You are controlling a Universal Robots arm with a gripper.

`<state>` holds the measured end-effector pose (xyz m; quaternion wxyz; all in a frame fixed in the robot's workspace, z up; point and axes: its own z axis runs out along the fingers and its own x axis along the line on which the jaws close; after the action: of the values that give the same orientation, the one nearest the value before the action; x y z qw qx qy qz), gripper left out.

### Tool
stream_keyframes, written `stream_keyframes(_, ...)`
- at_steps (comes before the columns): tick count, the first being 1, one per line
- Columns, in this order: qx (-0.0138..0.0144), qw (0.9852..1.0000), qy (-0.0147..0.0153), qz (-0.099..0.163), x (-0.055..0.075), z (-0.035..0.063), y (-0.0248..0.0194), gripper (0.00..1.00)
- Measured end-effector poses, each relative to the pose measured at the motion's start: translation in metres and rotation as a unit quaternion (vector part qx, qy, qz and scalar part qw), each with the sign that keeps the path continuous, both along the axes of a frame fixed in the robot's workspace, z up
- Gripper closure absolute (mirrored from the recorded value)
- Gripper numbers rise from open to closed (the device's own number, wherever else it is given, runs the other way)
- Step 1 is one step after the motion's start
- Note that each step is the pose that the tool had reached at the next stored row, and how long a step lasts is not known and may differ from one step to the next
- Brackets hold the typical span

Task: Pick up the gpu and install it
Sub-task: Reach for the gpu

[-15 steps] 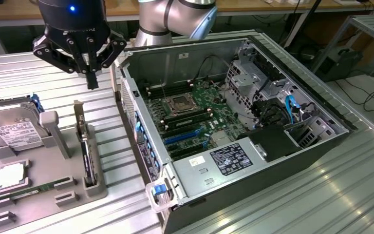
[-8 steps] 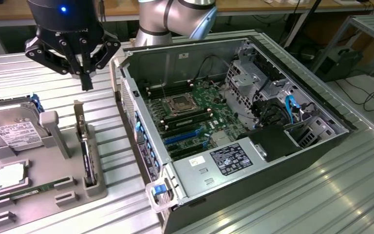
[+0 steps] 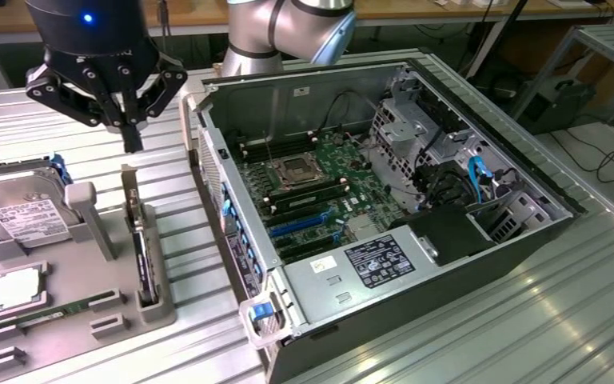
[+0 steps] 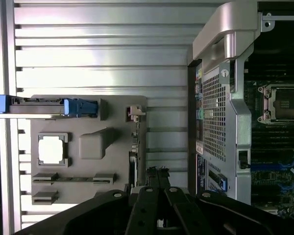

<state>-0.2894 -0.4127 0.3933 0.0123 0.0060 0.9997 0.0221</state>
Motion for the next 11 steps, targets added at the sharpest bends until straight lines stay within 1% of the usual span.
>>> stream_keyframes(11,0.0000,1.0000,0.0000,0.003,-0.014,0.0000,-0.0031,0.89)
